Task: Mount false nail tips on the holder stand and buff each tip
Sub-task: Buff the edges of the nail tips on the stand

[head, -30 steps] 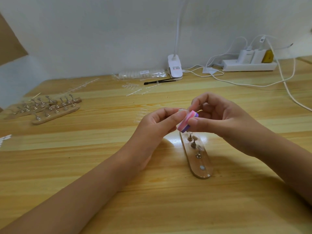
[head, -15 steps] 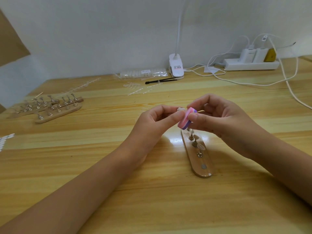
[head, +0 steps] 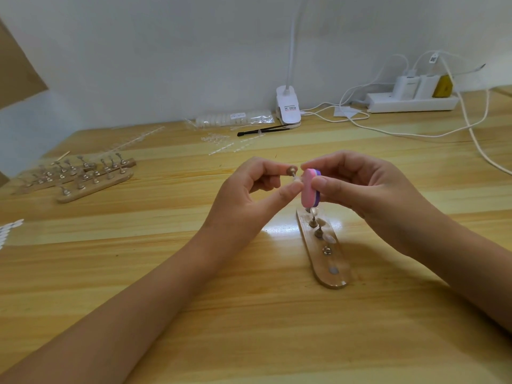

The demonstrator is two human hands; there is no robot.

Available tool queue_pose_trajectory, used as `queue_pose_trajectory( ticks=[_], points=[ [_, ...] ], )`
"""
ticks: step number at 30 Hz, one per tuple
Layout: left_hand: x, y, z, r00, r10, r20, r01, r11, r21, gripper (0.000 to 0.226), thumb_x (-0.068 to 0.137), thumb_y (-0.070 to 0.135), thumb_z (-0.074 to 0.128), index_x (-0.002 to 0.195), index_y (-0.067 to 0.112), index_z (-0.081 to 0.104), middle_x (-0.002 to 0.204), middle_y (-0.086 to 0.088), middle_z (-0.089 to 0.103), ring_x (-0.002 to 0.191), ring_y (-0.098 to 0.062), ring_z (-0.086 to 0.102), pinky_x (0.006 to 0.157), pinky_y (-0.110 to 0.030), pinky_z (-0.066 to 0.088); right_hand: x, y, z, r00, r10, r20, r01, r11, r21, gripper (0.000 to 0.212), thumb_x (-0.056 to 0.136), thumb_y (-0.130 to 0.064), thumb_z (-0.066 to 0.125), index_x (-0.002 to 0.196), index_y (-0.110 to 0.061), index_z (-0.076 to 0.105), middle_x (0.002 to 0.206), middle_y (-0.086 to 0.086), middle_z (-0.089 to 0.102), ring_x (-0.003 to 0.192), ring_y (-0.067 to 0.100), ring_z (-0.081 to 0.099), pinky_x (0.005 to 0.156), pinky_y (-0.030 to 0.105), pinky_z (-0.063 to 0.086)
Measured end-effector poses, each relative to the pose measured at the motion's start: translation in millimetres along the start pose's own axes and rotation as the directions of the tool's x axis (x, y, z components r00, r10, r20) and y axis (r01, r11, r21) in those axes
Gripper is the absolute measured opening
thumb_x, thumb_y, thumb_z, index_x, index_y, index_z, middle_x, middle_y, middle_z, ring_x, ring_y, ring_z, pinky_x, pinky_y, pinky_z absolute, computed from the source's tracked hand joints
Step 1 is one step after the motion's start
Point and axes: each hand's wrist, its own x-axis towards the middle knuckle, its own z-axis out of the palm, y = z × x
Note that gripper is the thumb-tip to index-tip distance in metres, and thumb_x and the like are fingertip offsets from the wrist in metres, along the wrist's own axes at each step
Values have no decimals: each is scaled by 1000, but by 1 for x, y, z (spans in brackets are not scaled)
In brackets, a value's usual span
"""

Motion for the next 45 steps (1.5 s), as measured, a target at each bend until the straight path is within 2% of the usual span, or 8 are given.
queue_pose_trajectory(
  ticks=[7,13,19,24,32,35,39,45],
  points=[
    [-6,-1,9,984,157,84,-170,966,192,23,85,23,74,107,18,69,88,1,59,86,-10,57,83,-23,48,5,1,-7,992,-47,-117,54,997,57,30,78,-26,68,107,-18,71,96,0,75,91,11,70,80,17,53],
    [-3,1,6,997,-75,12,76,995,-66,27,77,40,71,100,26,71,104,-21,65,92,-26,63,92,-36,53,8,0,-13,996,-44,-77,48,997,55,26,81,-24,67,106,-23,74,97,-2,73,92,11,68,80,21,54],
    [1,-4,2,981,-192,35,195,963,-185,24,89,37,67,104,19,71,85,18,69,83,7,62,82,-11,47,5,4,-8,999,3,39,-2,1000,-20,26,82,-21,67,107,-19,72,94,3,74,90,17,71,82,21,54],
    [-2,-2,6,986,-150,74,161,969,-186,37,78,42,67,101,13,71,91,11,71,84,4,63,80,-11,48,3,6,-6,998,12,58,-12,1000,-1,27,80,-22,70,106,-16,70,98,9,75,96,24,72,85,29,57],
    [-5,-5,13,979,-156,134,170,981,-98,21,85,32,73,103,21,71,95,-7,68,95,-25,66,92,-34,54,10,-13,-28,962,-103,-252,169,952,255,20,81,-22,69,100,-17,65,93,-2,69,92,13,69,81,26,56],
    [-1,-5,7,979,-184,91,199,959,-204,30,80,42,71,102,21,71,100,8,74,93,-4,67,85,-16,51,7,-11,-24,992,-47,-117,50,998,23,25,73,-27,74,95,-16,67,88,1,69,88,17,71,78,27,58],
    [3,-10,2,972,-218,87,233,931,-281,24,84,41,71,102,24,72,96,14,72,92,1,64,92,-26,47,1,0,-2,996,42,82,-38,998,-49,29,73,-23,73,97,-8,65,93,12,72,89,26,73,76,26,58],
    [3,-10,6,968,-214,133,247,910,-333,17,85,35,67,95,23,73,88,14,70,86,-2,61,93,-29,44,1,4,9,974,-101,-204,148,961,233,24,76,-18,71,97,-10,62,90,5,70,92,23,72,82,31,58]
  ],
)
